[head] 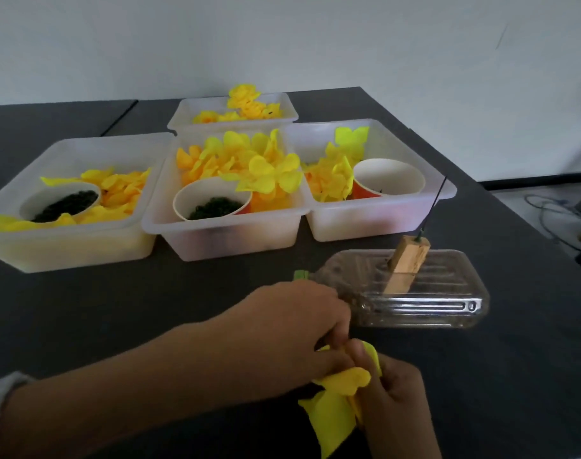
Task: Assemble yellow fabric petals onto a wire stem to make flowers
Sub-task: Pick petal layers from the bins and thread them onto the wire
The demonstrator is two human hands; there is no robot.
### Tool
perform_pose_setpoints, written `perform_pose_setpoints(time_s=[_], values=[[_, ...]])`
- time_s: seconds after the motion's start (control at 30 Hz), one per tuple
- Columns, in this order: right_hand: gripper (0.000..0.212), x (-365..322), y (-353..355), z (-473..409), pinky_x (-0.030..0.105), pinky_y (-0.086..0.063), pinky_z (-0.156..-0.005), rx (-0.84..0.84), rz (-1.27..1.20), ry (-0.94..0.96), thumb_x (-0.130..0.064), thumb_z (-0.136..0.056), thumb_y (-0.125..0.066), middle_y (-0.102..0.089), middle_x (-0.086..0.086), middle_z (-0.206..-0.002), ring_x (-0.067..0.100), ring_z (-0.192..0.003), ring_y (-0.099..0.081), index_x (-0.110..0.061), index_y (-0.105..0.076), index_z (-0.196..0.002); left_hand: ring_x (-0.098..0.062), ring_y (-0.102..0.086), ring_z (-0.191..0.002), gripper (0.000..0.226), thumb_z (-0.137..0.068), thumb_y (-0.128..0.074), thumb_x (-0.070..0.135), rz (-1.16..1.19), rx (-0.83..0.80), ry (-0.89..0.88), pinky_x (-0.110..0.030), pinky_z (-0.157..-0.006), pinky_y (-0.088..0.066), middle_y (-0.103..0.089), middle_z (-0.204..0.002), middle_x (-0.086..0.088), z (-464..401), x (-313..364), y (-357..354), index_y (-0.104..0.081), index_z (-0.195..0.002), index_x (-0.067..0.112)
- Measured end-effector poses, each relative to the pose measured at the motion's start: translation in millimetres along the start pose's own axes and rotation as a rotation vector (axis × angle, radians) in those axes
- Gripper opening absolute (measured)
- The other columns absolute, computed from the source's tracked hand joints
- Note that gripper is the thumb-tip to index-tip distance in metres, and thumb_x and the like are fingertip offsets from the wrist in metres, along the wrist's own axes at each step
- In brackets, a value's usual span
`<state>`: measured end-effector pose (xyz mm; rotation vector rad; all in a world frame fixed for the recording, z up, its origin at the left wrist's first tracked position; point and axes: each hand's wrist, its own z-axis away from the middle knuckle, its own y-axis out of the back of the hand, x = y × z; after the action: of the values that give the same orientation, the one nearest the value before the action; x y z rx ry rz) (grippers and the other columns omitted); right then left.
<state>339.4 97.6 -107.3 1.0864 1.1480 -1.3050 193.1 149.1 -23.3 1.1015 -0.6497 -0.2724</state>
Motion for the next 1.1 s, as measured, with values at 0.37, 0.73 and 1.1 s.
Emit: perform_pose_setpoints(time_s=[0.37,0.73,1.1], values=[[0.043,3,10,-1,0.022,-0.038,-0.047,0.029,-0.059,0.095,-0.037,-0.076,-0.055,-0.052,0.012,-0.046,0.012,-0.046,-0.047,0.000,-0.066,-0.056,0.008,-0.060,-0.071,0.012,-0.084,-0.071,0.035,0.228,0.362,0.123,-0.008,-0.058,-0.043,-0.065,-0.073,0.015,-4,-14,27,-0.067,-0.073,0.031],[0.025,17,27,-3,0.026,-0.048,-0.066,-0.043,0.034,0.013,-0.028,-0.072,-0.062,-0.069,0.013,-0.068,0.018,-0.066,-0.065,-0.005,-0.073,-0.071,0.008,-0.050,-0.053,0.019,-0.090,-0.067,0.021,0.458,0.835,0.104,-0.013,-0.056,-0.043,-0.057,-0.069,0.013,-70,-68,93,-0.061,-0.072,0.021],[0.019,9,48,-12,0.049,-0.049,-0.090,-0.185,-0.034,-0.187,-0.012,-0.072,-0.068,-0.073,0.022,-0.091,0.038,-0.092,-0.067,-0.007,-0.074,-0.090,-0.016,-0.057,-0.110,0.023,-0.094,-0.062,0.021,0.040,0.795,0.057,-0.025,-0.092,-0.041,-0.065,-0.116,-0.003,-130,-64,105,-0.069,-0.113,0.012]])
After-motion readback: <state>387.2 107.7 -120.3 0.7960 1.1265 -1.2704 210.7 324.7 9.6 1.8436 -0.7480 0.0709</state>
